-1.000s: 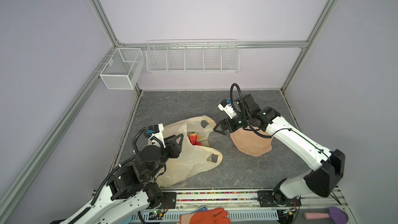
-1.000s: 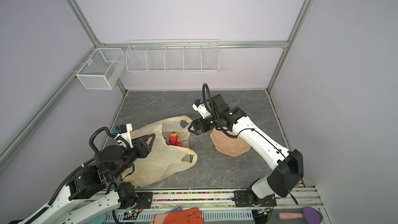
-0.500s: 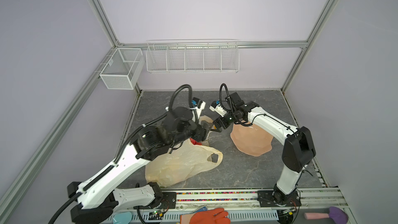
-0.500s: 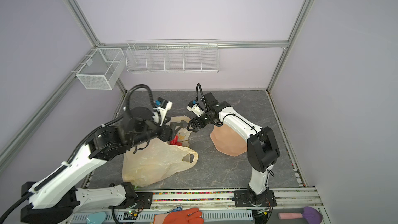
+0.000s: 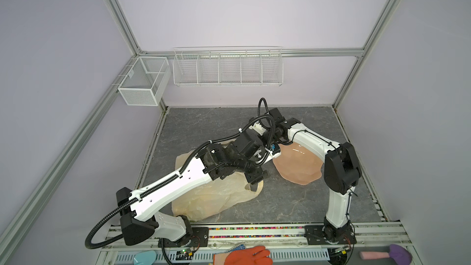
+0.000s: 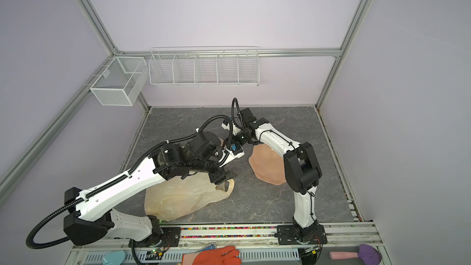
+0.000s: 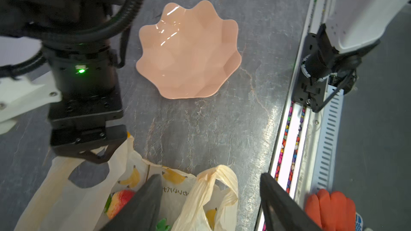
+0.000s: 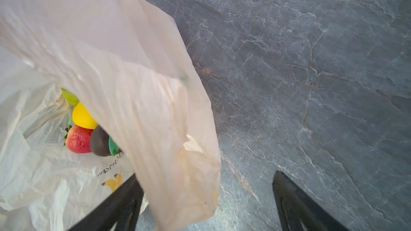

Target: Place the fruits into the plastic bag

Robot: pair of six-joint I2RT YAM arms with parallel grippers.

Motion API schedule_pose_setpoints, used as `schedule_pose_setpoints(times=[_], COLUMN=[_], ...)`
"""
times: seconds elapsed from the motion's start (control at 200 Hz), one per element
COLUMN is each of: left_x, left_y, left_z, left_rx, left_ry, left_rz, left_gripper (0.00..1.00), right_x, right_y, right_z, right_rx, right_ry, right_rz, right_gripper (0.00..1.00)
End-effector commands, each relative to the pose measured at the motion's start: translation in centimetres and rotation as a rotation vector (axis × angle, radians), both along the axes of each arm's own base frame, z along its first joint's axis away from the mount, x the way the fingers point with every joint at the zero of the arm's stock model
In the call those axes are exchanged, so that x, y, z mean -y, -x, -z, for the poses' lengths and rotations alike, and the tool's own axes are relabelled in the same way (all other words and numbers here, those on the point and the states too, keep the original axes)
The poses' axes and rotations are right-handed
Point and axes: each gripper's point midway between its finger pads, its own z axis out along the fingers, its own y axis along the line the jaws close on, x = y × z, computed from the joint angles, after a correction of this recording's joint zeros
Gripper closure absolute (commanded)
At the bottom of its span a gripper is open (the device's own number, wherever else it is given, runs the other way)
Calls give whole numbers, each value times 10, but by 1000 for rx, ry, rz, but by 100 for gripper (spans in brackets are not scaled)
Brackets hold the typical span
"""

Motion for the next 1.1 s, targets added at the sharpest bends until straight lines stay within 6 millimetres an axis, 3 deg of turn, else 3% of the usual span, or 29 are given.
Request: schedule_pose_setpoints(times=[0.0, 0.42, 0.775, 0.905, 1.095], left_x=[4, -16, -36, -38, -43], left_y=[21, 14, 20, 20, 18], left_z=[11, 57, 93, 102, 114], left_rx=[-13, -15, -99, -94, -58], left_ry=[-38, -337, -521, -537, -562], left_rz=[181, 266, 302, 308, 312], left_gripper=[30, 30, 34, 41, 63], right_x=[-8, -9, -10, -10, -12], right_y=[-6, -10, -12, -12, -10], right_z=[-9, 7, 11, 12, 11], right_rx=[28, -1, -12, -13, -25], right_ry=[-41, -29, -32, -31, -48], right_rz=[-27, -24, -19, -20, -33], right_gripper=[9, 9, 9, 9, 6])
